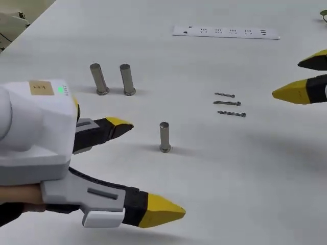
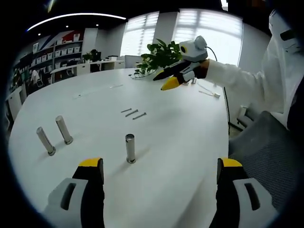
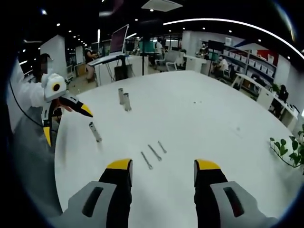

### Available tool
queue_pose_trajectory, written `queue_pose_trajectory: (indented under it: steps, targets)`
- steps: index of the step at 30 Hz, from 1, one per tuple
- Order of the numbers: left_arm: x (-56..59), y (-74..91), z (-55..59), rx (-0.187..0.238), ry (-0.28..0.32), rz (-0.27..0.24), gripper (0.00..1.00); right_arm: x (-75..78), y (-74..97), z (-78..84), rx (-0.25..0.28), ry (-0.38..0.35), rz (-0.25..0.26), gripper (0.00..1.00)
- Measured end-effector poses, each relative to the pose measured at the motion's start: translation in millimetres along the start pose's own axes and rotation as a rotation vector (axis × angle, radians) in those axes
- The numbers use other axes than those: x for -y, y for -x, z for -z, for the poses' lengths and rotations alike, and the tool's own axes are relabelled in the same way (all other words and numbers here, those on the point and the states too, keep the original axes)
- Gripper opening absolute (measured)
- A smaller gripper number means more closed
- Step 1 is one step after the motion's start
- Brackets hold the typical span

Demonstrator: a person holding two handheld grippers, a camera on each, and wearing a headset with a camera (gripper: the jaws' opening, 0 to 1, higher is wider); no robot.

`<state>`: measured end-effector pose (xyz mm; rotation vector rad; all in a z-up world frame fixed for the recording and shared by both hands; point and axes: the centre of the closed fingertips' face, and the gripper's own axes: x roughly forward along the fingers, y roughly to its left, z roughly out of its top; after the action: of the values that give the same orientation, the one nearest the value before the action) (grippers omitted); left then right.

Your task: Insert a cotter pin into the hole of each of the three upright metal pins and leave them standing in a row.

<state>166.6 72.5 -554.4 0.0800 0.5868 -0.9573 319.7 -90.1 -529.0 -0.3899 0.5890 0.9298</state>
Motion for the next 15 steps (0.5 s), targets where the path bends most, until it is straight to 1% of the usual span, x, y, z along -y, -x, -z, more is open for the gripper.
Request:
queue_pose_trajectory:
  steps: [5,6,7,8,11,15]
  targets:
    - [-0.1,1.0,-0.9,0.005,0.002,-0.005,0.99,1.3,-15.8,-0.4,0.001,-0.006,-0.032,0.42]
    - [-0.1,1.3,-1.1,0.006,0.001,-0.007,0.99,2.9,-21.9,1.0,-0.01,-0.003,-0.036,0.4]
    - [-0.2,1.4,-1.1,0.006,0.001,-0.008,0.99,3.2,-23.3,1.6,-0.015,-0.003,-0.037,0.38]
    - [-0.1,1.5,-1.0,0.006,0.005,-0.008,0.99,3.2,-28.8,1.9,-0.024,-0.003,-0.048,0.37]
    - [-1.6,1.6,0.4,-0.001,0.005,-0.02,0.99,2.1,-38.2,0.1,-0.021,-0.01,-0.078,0.3]
    - [-0.5,1.4,0.3,0.001,0.021,-0.015,0.99,1.3,-50.9,1.1,-0.046,0.015,-0.098,0.29]
